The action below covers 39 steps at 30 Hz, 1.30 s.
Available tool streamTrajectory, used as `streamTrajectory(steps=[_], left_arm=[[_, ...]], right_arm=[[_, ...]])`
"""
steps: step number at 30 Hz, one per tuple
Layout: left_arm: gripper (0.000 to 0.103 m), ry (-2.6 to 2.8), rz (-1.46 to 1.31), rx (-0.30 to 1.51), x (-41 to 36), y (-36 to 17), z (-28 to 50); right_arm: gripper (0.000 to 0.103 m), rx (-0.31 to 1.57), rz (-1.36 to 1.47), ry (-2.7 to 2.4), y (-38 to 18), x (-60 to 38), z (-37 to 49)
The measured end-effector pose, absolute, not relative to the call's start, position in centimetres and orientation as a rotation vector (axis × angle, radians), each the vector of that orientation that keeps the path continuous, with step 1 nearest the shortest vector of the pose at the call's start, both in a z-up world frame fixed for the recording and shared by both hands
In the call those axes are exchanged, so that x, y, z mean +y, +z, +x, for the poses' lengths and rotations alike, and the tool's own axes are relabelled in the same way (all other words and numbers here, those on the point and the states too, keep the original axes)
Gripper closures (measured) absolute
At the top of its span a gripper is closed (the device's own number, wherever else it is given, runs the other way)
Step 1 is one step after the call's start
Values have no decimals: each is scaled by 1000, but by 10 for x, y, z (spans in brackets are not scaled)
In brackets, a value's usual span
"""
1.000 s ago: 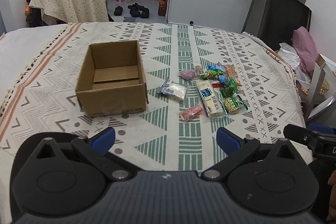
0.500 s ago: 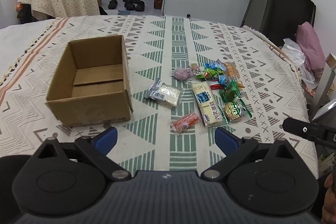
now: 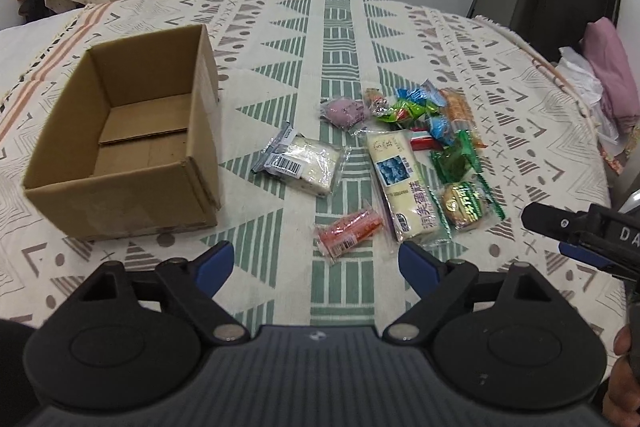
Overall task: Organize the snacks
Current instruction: 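Reach the left tool to the orange candy stick while the right tool reaches the green-wrapped cake, then close the left tool on the orange candy stick while the right tool grasps the green-wrapped cake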
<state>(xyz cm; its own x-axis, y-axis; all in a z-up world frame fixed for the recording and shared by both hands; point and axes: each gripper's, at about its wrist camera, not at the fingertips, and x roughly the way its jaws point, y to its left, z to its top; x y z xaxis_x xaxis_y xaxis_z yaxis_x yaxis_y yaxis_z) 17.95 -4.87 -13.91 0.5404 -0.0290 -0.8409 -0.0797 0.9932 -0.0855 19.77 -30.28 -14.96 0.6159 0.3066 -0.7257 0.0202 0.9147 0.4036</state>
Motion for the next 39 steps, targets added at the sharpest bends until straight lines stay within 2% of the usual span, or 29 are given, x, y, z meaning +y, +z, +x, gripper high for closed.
streamTrajectory(steps=[2,6,15,23,30,35,39], left_arm=[[19,34,-118,1022,-52,-147,188],[21,36,-111,1059,-58,-164,204],[23,52,-54,1102,-71,-192,231],[29,58,8,1113,-78,-210,246],[45,66,6,1139,-77,-217,256],[71,52,12,1129,-82,-218,251],[78,61,12,1123,-84,-216,249]], right_arm=[[22,911,409,159,-156,-303,204],[28,941,449,148,-169,-306,219],[28,999,480,135,-190,-306,245],[28,1041,499,150,-206,-303,262],[28,1076,529,150,-219,-302,275],[28,1080,465,144,-224,-290,283],[28,1063,371,133,-225,-277,287]])
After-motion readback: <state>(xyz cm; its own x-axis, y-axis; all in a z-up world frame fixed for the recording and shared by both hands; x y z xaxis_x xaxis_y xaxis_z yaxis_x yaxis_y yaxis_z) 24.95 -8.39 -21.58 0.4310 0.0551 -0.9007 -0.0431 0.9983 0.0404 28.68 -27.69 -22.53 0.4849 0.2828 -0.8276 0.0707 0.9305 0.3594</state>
